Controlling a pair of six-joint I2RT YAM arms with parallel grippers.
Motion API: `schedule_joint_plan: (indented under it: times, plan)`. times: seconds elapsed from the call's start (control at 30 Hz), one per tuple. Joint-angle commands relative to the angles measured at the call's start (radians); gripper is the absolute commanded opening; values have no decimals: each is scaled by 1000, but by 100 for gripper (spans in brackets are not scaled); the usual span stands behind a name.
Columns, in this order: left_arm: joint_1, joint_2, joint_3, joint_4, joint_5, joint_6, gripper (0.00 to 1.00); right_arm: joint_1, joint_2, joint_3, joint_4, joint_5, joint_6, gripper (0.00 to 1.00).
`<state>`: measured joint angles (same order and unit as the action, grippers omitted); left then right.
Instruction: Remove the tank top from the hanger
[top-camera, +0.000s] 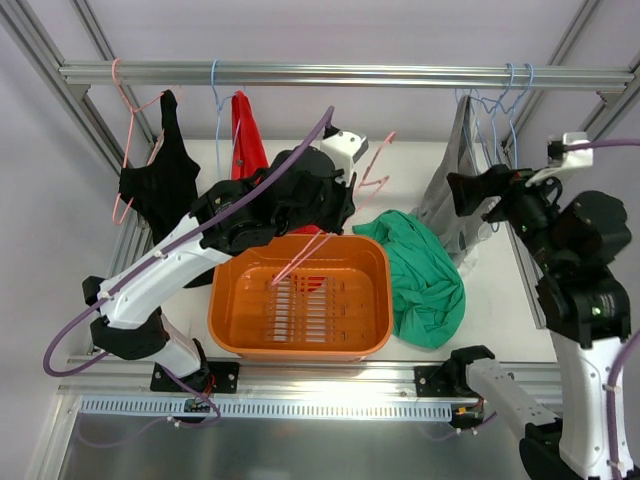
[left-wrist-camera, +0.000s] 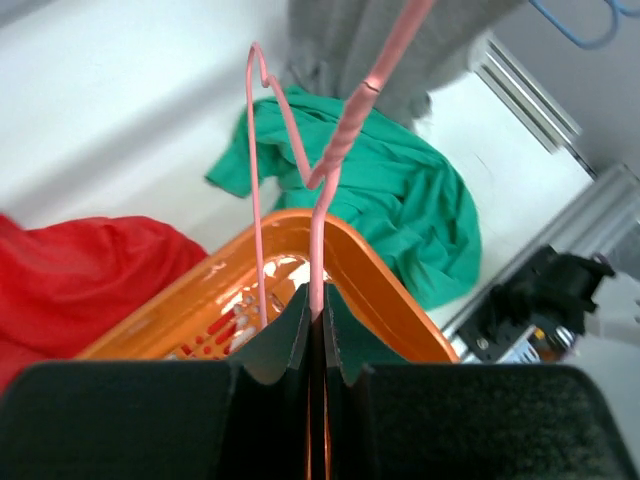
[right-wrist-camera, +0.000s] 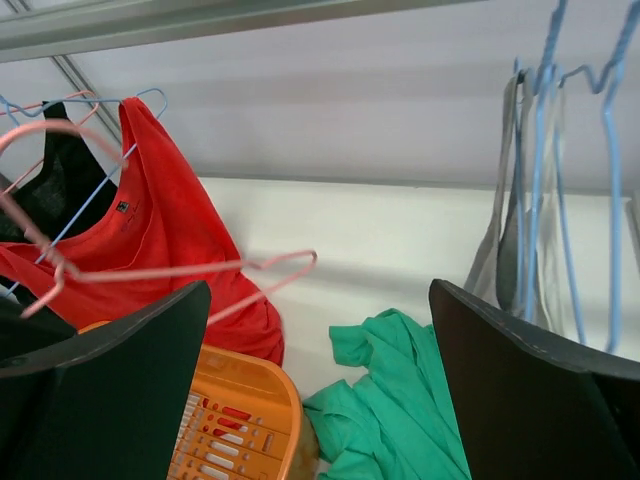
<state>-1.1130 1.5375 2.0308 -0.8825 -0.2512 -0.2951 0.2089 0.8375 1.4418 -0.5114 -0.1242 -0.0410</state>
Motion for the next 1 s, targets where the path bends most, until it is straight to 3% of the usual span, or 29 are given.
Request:
schedule_joint_plan:
  times: [0.0,0.2,0.47,0.8,0.97]
  plan:
    - [-2,7,86,65,-201,14,0,-3,-26,60,-183,54,-54,98]
    - [15,128,250,105,-344,-16,0,-3,-132,32,-187,21,-31,98]
    - [126,303,400,224,-329,-70,0,-3,-190,12,-191,-37,-22,99]
    - [217,409,405,355,-224,-99,0,-3,-232,-52,-196,-87,-20,99]
    - [217,356,270,358,-229,-156,0,-3,-245,-87,-194,-95,-19,99]
